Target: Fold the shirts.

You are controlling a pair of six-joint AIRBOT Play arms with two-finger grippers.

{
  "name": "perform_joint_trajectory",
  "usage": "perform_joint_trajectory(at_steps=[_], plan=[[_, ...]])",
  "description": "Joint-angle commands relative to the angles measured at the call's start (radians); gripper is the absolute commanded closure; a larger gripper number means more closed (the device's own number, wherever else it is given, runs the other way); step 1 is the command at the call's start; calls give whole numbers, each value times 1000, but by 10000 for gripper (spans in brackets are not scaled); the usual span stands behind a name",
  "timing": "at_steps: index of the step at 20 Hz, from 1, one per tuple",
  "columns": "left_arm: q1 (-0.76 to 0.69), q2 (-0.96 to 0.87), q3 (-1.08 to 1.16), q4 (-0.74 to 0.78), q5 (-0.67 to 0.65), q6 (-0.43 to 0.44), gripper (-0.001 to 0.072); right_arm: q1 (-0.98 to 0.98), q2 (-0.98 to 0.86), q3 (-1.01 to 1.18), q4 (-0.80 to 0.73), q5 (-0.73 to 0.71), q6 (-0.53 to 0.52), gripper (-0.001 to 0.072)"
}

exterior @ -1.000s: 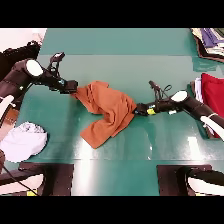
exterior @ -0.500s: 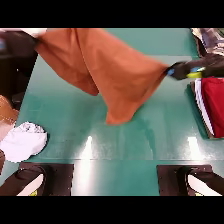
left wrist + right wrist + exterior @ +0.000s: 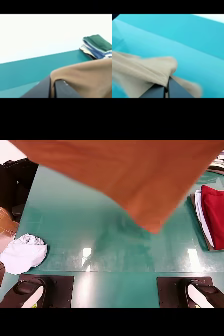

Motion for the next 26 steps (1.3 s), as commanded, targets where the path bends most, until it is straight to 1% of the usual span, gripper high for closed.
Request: perform_joint_trajectory(at_steps=[1, 3, 5, 6, 8, 10, 11, 13, 14, 16, 19, 20, 21, 22, 23, 26], plan=[[1, -20, 21, -6, -100, 0, 675, -27, -54, 137, -6, 125, 17, 698], [1, -80, 21, -4, -209, 0, 675, -1, -120, 164, -7, 171, 46, 698], [1, -157, -7, -3, -318, 0, 675, 66, -180, 117, -8, 177, 53, 698], [1, -191, -53, 1, -348, 0, 675, 111, -211, 67, -13, 171, 53, 698], [1, -249, -182, 1, -360, 13, 675, 194, -270, -46, -53, 165, 53, 698], [1, -290, -341, 4, -345, 48, 675, 272, -327, -178, -113, 141, 53, 698], [1, -306, -419, 20, -323, 53, 675, 304, -353, -248, -116, 106, 53, 698], [1, -323, -568, 59, -251, 60, 675, 356, -397, -363, -114, 31, 51, 698], [2, -324, -633, 82, -202, 79, 675, 375, -416, -408, -114, -10, 51, 698], [1, -324, -709, 159, -131, 77, 675, 397, -440, -472, -112, -85, 52, 697], [2, -323, -722, 233, -121, 77, 675, 389, -449, -514, -111, -118, 52, 692], [2, -324, -722, 241, -120, 77, 674, 378, -449, -508, -111, -108, 52, 590], [1, -324, -722, 248, -118, 77, 674, 361, -449, -492, -111, -90, 52, 378], [2, -323, -722, 249, -114, 77, 674, 338, -449, -465, -111, -69, 52, 219], [1, -323, -722, 250, -110, 77, 674, 315, -449, -435, -111, -44, 51, 200], [1, -323, -722, 249, -103, 77, 675, 224, -450, -364, -111, -21, 52, 201]])
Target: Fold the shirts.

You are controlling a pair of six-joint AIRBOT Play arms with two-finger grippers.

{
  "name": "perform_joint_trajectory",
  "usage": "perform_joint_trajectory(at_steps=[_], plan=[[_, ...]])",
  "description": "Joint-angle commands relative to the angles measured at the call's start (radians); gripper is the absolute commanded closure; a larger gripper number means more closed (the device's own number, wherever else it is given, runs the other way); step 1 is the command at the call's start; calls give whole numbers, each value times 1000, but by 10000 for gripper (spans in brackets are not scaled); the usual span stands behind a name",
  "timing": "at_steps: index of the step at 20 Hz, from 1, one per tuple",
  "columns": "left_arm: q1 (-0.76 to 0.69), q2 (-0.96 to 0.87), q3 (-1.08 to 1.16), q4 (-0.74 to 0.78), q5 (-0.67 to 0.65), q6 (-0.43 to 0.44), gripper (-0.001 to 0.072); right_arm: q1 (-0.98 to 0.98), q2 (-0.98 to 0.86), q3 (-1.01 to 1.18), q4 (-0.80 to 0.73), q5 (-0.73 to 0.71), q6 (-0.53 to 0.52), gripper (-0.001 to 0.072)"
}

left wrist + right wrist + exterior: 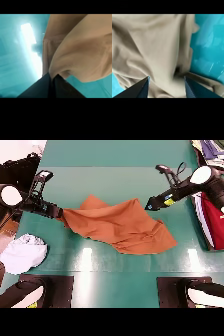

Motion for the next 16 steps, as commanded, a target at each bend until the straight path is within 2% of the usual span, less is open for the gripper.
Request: perform_joint_trajectory(at_steps=[1, 3, 6, 8, 9, 16], plan=[[0, -1, -6, 17, 13, 1, 674, -94, -8, 48, 0, 19, 0, 206], [0, -1, -6, 14, 19, 1, 675, -138, -45, 47, 11, 29, 0, 213], [0, -1, -6, 1, 37, -7, 674, -149, -138, 47, 122, 5, -17, 213], [0, -1, -6, -8, 49, -7, 675, -129, -203, 55, 173, -50, -22, 267], [0, -1, -6, -8, 55, -7, 674, -110, -240, 74, 174, -66, -22, 267], [0, -1, -6, -25, 57, -7, 675, -6, -526, 348, 187, -91, -8, 265]])
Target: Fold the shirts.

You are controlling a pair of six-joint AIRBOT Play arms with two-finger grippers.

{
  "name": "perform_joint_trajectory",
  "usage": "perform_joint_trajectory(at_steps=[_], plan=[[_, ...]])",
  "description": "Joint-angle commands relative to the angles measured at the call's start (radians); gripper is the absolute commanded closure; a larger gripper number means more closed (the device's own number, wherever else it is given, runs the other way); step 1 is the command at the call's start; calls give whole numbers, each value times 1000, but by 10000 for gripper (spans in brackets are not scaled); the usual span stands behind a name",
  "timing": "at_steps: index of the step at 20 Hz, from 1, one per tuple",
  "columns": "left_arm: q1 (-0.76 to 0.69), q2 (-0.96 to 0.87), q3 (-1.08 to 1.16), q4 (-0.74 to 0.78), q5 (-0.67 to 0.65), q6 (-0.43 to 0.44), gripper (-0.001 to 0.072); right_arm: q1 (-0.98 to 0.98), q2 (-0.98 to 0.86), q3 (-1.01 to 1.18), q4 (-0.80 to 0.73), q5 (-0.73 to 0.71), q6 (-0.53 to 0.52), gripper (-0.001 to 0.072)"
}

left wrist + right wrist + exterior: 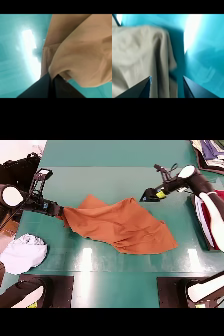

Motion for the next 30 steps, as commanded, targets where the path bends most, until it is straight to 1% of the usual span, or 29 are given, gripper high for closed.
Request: perform_joint_trajectory(at_steps=[1, 4, 6, 7, 8, 9, 10, 11, 14, 17, 20, 23, 25, 28, 30], plan=[[0, 0, 0, -18, 3, 0, 674, 34, -143, 137, 14, -7, 25, 265], [0, 0, 0, -19, 3, -1, 674, 40, -227, 226, 19, 39, 48, 265], [0, 0, 0, -20, 4, -1, 674, 50, -246, 251, 17, 43, 47, 286], [0, 0, 0, -21, 4, 0, 674, 55, -245, 253, 18, 24, 47, 380], [0, 0, 0, -21, 4, -1, 674, 61, -246, 254, 17, 13, 46, 498], [0, 0, 0, -23, 3, -1, 674, 68, -246, 254, 16, 5, 38, 591], [0, 0, 0, -23, 3, -1, 674, 74, -245, 254, 16, 0, 14, 696], [0, 1, 0, -23, 3, -5, 675, 79, -242, 255, 14, -1, 11, 697], [0, 57, 24, 25, 35, -82, 676, 70, -162, 255, -35, -1, 11, 699], [0, 172, 151, 94, 27, -100, 675, 32, 37, 255, -145, 2, 10, 698], [0, 286, 333, 97, -1, -98, 674, -22, 285, 255, -175, 11, 9, 699], [0, 373, 503, 52, -17, -97, 674, -74, 512, 255, -177, 34, 9, 699], [0, 404, 597, -8, -26, -97, 674, -108, 641, 255, -178, 51, 8, 699], [0, 409, 730, -124, -53, -97, 675, -158, 785, 255, -177, 60, 9, 699], [0, 408, 802, -173, -64, -97, 675, -196, 859, 255, -177, 58, 9, 699]])
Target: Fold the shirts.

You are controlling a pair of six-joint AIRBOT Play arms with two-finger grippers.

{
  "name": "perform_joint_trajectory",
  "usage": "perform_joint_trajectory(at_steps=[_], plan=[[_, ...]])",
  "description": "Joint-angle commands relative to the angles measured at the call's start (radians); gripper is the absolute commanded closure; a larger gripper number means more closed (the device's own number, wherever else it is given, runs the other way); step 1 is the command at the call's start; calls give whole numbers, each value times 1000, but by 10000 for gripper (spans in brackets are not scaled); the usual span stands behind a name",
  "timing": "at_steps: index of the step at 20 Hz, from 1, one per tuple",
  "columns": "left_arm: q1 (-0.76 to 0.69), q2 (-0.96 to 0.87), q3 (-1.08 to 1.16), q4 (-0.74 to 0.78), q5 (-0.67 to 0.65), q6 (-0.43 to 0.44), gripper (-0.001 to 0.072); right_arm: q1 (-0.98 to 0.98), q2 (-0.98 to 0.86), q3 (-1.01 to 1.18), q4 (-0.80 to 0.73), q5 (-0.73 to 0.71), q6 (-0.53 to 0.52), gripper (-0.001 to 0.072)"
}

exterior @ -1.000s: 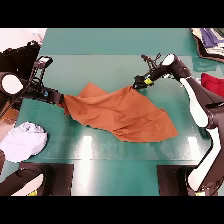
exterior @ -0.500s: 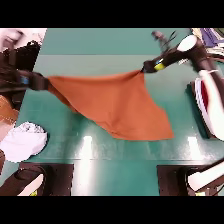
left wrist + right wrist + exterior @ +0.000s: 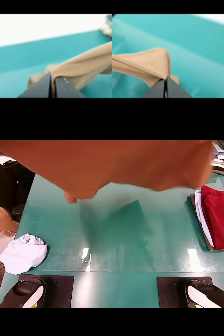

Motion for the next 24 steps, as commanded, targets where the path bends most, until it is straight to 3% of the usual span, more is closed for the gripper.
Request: perform_joint_trajectory(at_steps=[1, 6, 9, 11, 13, 16, 19, 22, 23, 24], plan=[[1, 13, 140, -100, -17, -1, 675, -65, 145, -1, -13, 4, 1, 699], [1, -24, 137, -68, -117, 0, 676, -141, 164, -1, -10, 11, 2, 699], [2, -157, 26, 100, -238, 19, 676, -78, 21, -2, -11, 101, 42, 699], [2, -280, -99, 124, -251, 53, 675, -15, -129, -2, -13, 180, 48, 699], [2, -415, -238, 100, -205, 52, 675, 32, -304, -2, -14, 229, 49, 699], [2, -603, -420, 90, -13, 52, 675, 76, -572, -2, -12, 229, 51, 699], [2, -776, -459, 105, 166, 75, 674, 103, -765, -2, -10, 139, 50, 699], [6, -874, -452, 106, 293, 66, 673, 106, -842, 0, -1, 34, 60, 699], [10, -883, -451, 103, 328, 53, 626, 106, -843, -1, -2, 3, 60, 698], [14, -885, -451, 106, 357, 34, 408, 105, -840, 1, -3, -21, 60, 698]])
